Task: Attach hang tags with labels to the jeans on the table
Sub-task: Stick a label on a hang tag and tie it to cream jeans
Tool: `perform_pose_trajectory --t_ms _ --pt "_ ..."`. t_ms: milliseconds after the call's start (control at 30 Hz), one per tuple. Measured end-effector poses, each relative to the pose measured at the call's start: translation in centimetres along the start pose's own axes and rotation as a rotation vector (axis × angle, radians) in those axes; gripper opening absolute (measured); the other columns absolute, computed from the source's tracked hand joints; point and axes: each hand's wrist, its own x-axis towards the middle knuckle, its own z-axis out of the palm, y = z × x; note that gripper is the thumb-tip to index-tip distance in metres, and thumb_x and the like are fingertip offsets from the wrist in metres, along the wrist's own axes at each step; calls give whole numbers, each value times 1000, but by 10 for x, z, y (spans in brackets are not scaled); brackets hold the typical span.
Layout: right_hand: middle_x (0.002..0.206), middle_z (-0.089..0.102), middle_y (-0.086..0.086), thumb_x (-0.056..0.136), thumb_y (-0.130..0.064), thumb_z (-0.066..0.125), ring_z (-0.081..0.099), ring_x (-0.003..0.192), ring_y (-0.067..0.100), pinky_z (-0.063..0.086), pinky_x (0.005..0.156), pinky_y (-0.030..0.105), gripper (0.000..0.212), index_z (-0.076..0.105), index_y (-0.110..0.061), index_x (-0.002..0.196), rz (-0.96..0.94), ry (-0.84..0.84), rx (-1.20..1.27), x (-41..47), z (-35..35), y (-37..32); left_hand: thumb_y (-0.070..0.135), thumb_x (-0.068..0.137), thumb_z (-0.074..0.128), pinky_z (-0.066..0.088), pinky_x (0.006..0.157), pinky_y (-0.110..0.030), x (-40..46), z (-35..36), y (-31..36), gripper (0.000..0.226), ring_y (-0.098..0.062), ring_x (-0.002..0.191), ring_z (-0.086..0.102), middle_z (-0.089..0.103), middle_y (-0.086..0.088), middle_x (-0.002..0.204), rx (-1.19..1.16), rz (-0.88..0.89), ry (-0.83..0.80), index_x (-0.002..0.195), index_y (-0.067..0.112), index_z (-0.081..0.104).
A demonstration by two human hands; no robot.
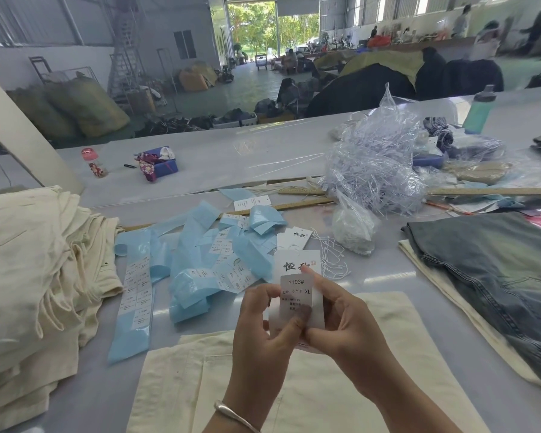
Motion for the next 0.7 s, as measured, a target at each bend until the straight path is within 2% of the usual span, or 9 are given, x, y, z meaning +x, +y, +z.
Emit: perform_pose_trajectory --t_ms 67,100,167,233,333,467,567,633,700 --pt "111 71 11 64 17 49 70 98 32 58 73 35 84 44 -18 140 -4 8 6 0 0 -2 37 73 74 56 64 -29 -1 2 0 40 -23 82 69 69 -4 95 -104 -26 -36 108 23 61" --pt "111 71 11 65 20 50 70 98 30 58 72 35 83 45 -18 138 -7 3 14 -1 -1 -2 39 72 75 57 66 -28 -1 2 0 54 -21 82 70 70 -3 95 -155 -48 -64 121 32 56" --pt "112 71 10 69 29 51 70 98 27 58 71 34 83 45 -17 138 -3 -1 26 -2 -3 -2 36 67 79 58 71 -33 3 -1 -2 89 -21 86 71 71 -5 96 -221 -108 -86 140 53 31" --pt "110 71 11 69 27 58 70 93 24 58 70 34 82 49 -18 137 2 14 32 -4 -4 -1 27 67 85 59 71 -39 7 -7 -4 102 -25 84 71 71 -10 91 -264 -142 -59 142 58 23" --pt "106 72 14 63 14 66 70 88 23 57 70 32 70 63 -21 123 -23 34 116 -5 -3 -4 16 67 83 57 72 -31 8 -12 -4 97 -27 83 70 70 -21 89 -459 -200 -78 143 46 31" --pt "102 71 21 64 1 72 69 84 26 55 68 30 53 70 -15 114 16 64 299 -2 -2 -7 12 65 79 54 73 -26 4 -9 -5 87 -26 85 67 69 -27 92 -593 -265 -139 140 33 40" --pt "100 72 20 64 -2 74 69 81 26 55 67 31 44 73 -11 107 79 75 347 -1 -1 -4 6 71 77 54 75 -26 2 -8 -4 83 -21 83 67 70 -19 83 -532 -189 -179 140 34 41" --pt "102 72 20 59 4 78 69 83 27 57 69 34 49 73 -10 106 122 110 348 2 -4 -2 4 74 77 56 78 -30 2 -11 -6 82 -22 82 67 70 -18 83 -457 -142 -221 141 33 38" --pt "104 72 19 55 4 78 68 87 28 58 74 34 53 73 -8 106 118 215 347 6 -10 -2 5 75 78 55 84 -38 2 -15 -8 84 -26 83 66 70 -20 84 -393 -134 -271 142 32 35"
